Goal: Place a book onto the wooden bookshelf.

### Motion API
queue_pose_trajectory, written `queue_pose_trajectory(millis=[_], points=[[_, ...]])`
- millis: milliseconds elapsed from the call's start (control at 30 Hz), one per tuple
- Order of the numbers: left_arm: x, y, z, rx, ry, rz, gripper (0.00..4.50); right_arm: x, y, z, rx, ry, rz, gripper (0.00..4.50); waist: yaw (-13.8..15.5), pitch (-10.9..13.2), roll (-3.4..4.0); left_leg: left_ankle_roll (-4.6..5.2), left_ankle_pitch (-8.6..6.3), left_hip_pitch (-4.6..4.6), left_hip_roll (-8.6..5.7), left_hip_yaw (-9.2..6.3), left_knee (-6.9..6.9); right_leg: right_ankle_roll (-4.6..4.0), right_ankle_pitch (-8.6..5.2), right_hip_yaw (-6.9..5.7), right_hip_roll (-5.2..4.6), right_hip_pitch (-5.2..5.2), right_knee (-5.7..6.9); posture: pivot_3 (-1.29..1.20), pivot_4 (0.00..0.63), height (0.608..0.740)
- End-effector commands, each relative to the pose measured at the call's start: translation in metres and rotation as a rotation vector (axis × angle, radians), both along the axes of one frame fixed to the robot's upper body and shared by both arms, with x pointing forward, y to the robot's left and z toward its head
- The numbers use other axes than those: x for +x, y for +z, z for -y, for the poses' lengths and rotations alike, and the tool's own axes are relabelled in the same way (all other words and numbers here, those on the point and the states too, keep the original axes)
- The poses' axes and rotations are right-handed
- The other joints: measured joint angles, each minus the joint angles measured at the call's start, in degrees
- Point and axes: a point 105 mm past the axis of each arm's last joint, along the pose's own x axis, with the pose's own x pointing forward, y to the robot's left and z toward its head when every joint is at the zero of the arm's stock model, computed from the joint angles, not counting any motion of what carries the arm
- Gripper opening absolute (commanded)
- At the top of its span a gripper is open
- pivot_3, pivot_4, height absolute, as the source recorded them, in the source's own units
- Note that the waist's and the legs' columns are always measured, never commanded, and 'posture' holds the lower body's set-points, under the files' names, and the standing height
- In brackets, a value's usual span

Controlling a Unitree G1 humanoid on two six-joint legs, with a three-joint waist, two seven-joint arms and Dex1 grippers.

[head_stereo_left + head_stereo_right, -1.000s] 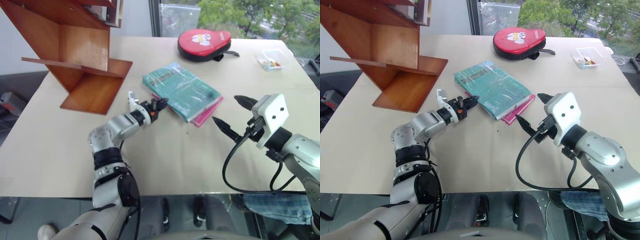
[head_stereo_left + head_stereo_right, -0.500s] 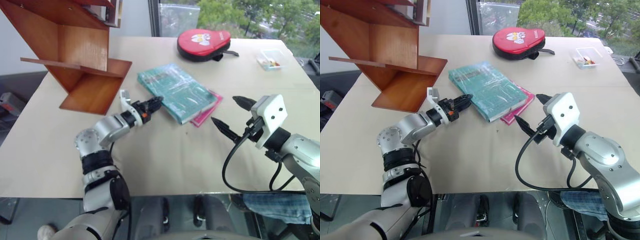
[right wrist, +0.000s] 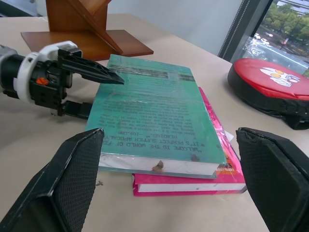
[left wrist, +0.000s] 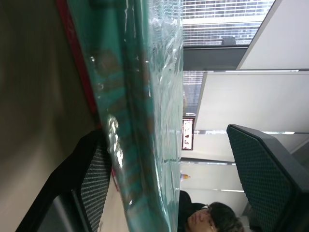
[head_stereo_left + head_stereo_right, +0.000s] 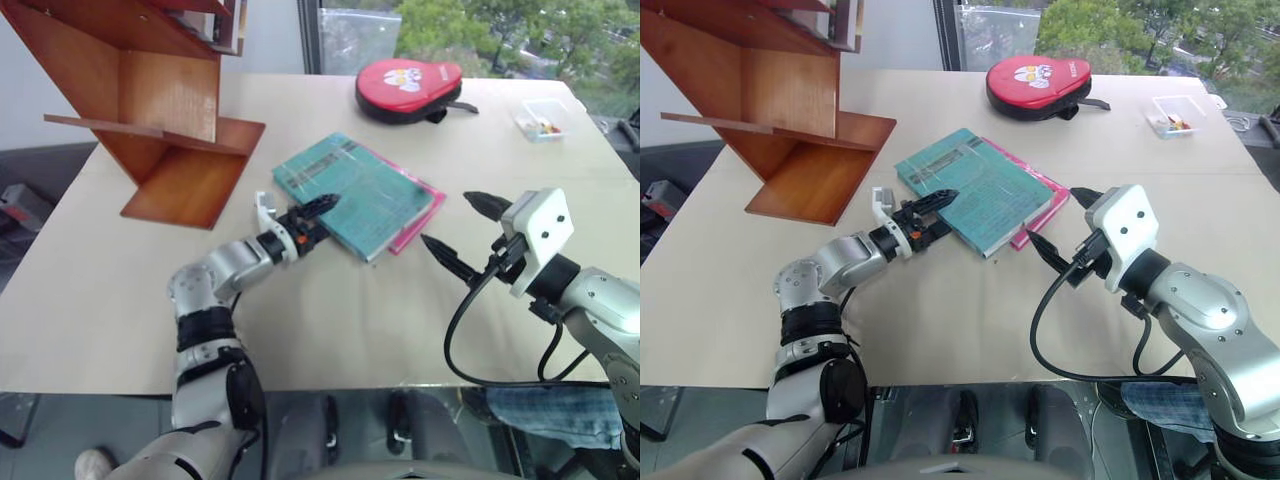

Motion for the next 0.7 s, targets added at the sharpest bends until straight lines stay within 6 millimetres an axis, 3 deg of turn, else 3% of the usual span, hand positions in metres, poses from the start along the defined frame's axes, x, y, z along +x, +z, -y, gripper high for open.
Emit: queue_pose_trajectory(millis=[33,67,100,133,333,367,600,700], points=[[0.005,-0.001,0.002,-0.016,-0.006,0.009,3.81,-0.005,0.010,-0.002,-0.007,0.005,0.050,4.50,-0.02,-0.01,0.00,0.00,0.00,0.01,0.00,0.01,0.00,0.01,0.00,0.01,0.00,0.00,0.00,0.00,0.150,0.740],[0.007,-0.005,0.001,-0.020,0.007,-0.005,3.81,-0.005,0.010,-0.002,-0.007,0.005,0.050,4.50,-0.02,-0.01,0.00,0.00,0.00,0.00,0.00,0.00,0.00,0.01,-0.01,0.00,0.00,0.00,0.00,0.00,0.150,0.740],[0.008,-0.005,0.000,-0.036,0.010,-0.007,3.28,-0.006,0.010,-0.003,-0.006,0.004,0.051,4.50,-0.01,-0.01,0.00,0.00,0.00,0.01,0.00,0.00,0.00,0.01,-0.01,0.01,0.00,0.00,0.00,0.00,0.150,0.740],[0.008,-0.004,-0.001,-0.050,0.010,-0.002,3.22,-0.006,0.010,-0.003,-0.005,0.002,0.051,4.50,-0.01,-0.02,0.01,0.00,0.00,0.01,0.00,0.00,0.00,0.03,-0.02,0.00,0.00,0.00,0.00,0.00,0.150,0.740],[0.001,0.005,-0.011,-0.073,0.003,0.026,0.48,-0.007,0.010,0.000,-0.006,-0.011,0.050,4.50,-0.07,-0.02,0.00,0.00,0.00,0.01,0.04,-0.01,0.00,0.09,-0.06,0.02,-0.01,0.00,0.01,0.00,0.150,0.740],[-0.002,0.008,-0.013,-0.075,-0.005,0.036,0.19,-0.007,0.010,0.000,-0.004,-0.012,0.048,4.50,-0.13,-0.02,0.01,0.00,0.00,0.01,0.04,-0.01,0.00,0.09,-0.06,0.02,-0.01,0.00,0.01,0.00,0.150,0.740],[-0.024,0.043,-0.016,-0.044,-0.095,0.195,0.19,-0.004,0.010,-0.001,0.007,-0.001,0.049,4.50,-0.13,0.00,-0.02,0.00,0.00,-0.01,0.05,-0.02,0.00,0.07,-0.04,0.02,-0.02,-0.01,0.01,0.00,0.150,0.740],[-0.040,0.074,-0.011,0.133,-0.155,0.396,0.19,-0.005,0.013,0.001,0.012,0.008,0.058,4.50,-0.14,0.04,-0.09,0.00,0.00,-0.03,0.05,-0.03,0.00,0.00,0.00,0.01,-0.03,-0.03,0.01,0.00,0.150,0.740]])
